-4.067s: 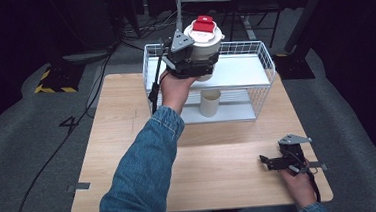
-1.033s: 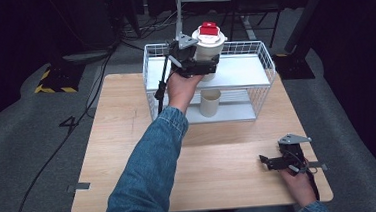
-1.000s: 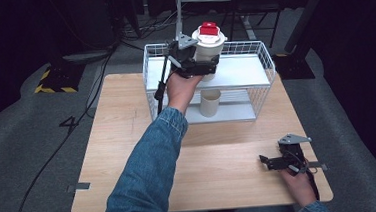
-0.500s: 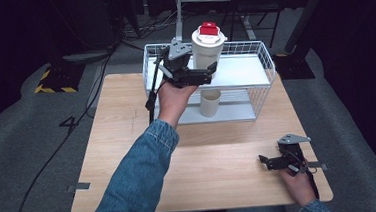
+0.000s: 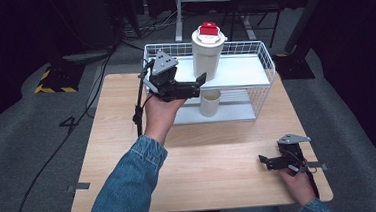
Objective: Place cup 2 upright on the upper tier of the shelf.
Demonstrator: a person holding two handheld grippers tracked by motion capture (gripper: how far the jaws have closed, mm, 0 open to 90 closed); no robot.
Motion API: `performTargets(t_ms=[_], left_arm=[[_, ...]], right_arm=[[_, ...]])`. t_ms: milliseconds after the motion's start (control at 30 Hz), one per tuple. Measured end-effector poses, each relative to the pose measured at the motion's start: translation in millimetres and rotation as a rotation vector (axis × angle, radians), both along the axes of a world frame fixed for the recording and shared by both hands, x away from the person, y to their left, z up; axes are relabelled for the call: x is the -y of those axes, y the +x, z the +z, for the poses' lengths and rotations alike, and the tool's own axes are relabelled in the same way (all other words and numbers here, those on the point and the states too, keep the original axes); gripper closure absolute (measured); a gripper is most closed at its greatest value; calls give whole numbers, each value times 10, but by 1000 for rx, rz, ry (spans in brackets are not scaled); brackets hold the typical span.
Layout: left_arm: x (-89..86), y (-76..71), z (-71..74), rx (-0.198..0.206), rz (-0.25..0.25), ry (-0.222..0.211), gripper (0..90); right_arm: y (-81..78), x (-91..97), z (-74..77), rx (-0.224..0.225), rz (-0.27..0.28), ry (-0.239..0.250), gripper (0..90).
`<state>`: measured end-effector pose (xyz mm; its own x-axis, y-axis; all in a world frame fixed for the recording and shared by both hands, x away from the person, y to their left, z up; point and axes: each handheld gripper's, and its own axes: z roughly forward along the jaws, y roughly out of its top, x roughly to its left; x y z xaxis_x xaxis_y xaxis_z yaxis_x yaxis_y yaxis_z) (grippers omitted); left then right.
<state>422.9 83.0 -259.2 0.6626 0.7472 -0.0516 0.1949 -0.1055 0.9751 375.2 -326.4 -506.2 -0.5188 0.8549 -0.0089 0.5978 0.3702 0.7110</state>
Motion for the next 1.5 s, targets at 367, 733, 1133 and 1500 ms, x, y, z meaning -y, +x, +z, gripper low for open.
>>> performTargets(t_ms=[367, 733, 1133, 1500], left_arm=[[-186, -314, -50, 8, 0, 10, 5], [-347, -554, -194, -12, -6, 34, 5], [-542, -772, -432, -53, 2, 70, 9], [-683, -950, -756, -92, 4, 113, 11]], right_arm=[[3, -5, 1, -1, 1, 0, 3], [3, -5, 0, -1, 1, 0, 3], [3, -5, 1, -1, 1, 0, 3], [4, -4, 0, 2, 3, -1, 3]])
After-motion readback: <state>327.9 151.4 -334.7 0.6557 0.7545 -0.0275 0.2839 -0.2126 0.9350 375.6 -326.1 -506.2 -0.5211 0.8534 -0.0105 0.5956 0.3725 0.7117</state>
